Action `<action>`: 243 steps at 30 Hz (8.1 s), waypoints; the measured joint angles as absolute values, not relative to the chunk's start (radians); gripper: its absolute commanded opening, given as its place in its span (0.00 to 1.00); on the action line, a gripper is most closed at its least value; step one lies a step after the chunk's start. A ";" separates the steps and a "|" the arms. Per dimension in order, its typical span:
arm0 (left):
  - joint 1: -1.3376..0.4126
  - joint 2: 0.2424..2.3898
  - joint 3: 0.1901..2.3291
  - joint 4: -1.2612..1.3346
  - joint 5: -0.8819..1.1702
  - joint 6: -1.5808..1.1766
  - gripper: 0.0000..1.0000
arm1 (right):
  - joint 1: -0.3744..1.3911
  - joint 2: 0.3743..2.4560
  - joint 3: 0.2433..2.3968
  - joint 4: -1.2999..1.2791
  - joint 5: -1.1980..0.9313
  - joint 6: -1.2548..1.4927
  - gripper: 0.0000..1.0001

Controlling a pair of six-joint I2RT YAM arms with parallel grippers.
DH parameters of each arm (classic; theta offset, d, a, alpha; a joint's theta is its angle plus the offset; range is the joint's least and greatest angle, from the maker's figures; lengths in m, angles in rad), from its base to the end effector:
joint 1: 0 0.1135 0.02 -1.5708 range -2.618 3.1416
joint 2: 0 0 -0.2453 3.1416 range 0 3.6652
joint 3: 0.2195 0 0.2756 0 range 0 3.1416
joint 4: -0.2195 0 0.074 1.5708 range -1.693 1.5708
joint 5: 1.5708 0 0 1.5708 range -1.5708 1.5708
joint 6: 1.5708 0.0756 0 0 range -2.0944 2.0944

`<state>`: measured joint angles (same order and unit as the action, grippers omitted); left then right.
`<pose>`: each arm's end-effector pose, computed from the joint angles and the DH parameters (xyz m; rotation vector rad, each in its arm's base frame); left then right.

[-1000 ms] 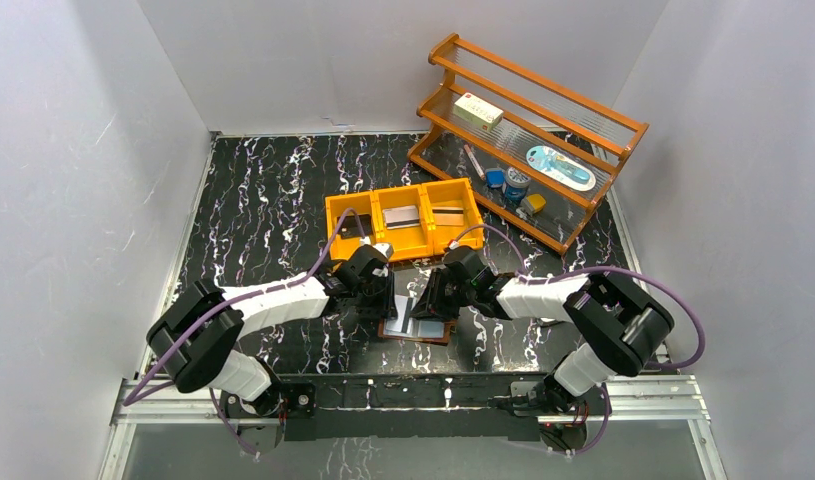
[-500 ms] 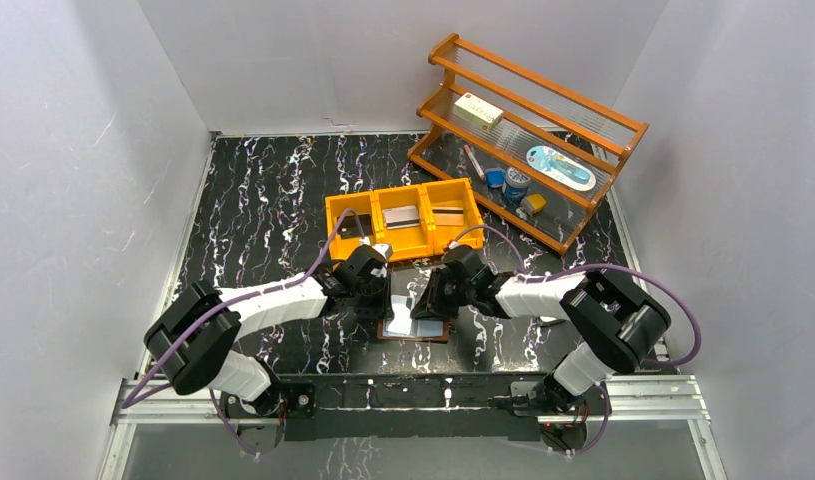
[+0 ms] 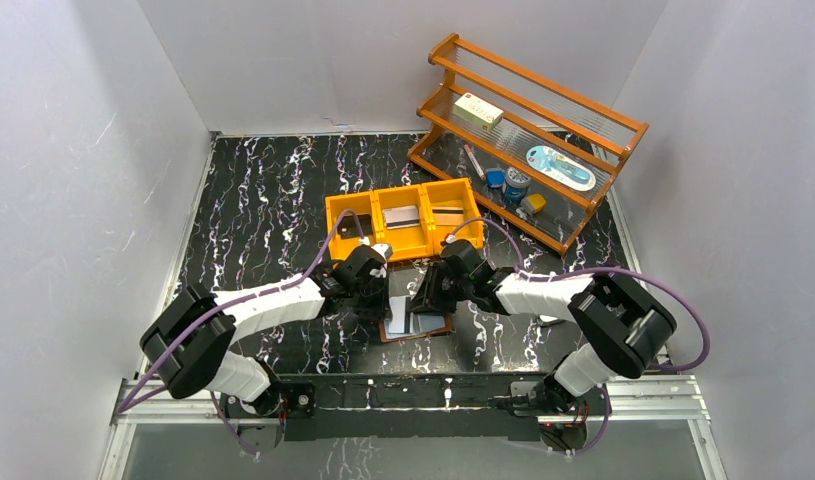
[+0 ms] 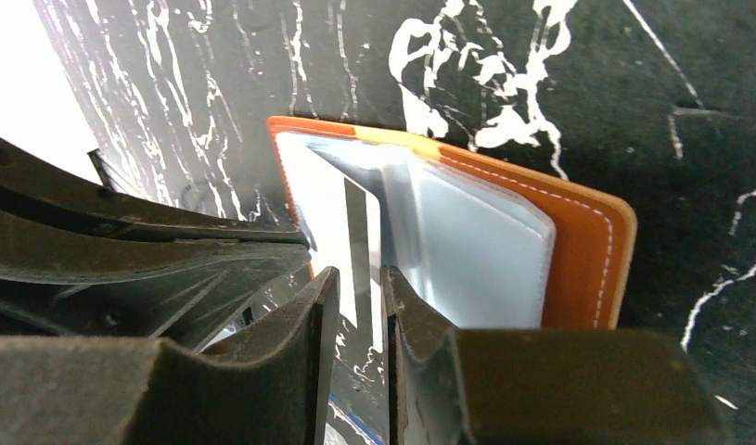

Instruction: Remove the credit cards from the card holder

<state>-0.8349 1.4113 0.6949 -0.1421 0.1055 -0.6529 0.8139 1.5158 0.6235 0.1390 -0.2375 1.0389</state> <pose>0.2094 -0.2431 0.1114 0.2855 2.5695 -0.7516 0.2134 0.2518 0.0858 0.1595 2.6161 1.0940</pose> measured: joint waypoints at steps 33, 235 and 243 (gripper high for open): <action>-0.835 1.353 0.682 -0.144 0.085 -0.672 0.22 | 0.820 1.578 0.657 0.157 -0.246 1.044 0.32; -0.538 0.979 0.771 -0.562 -0.404 -0.427 0.98 | 1.116 1.783 1.139 -0.439 0.295 0.709 0.58; -0.538 0.982 0.771 -0.562 -0.403 -0.427 0.98 | 1.110 1.753 1.100 -0.375 0.256 0.713 0.53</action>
<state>-0.5385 0.9825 0.7708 -0.5621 -0.4034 -0.4267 1.1103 1.7531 1.0996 -0.3752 0.2558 0.7128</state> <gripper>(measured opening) 0.983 0.589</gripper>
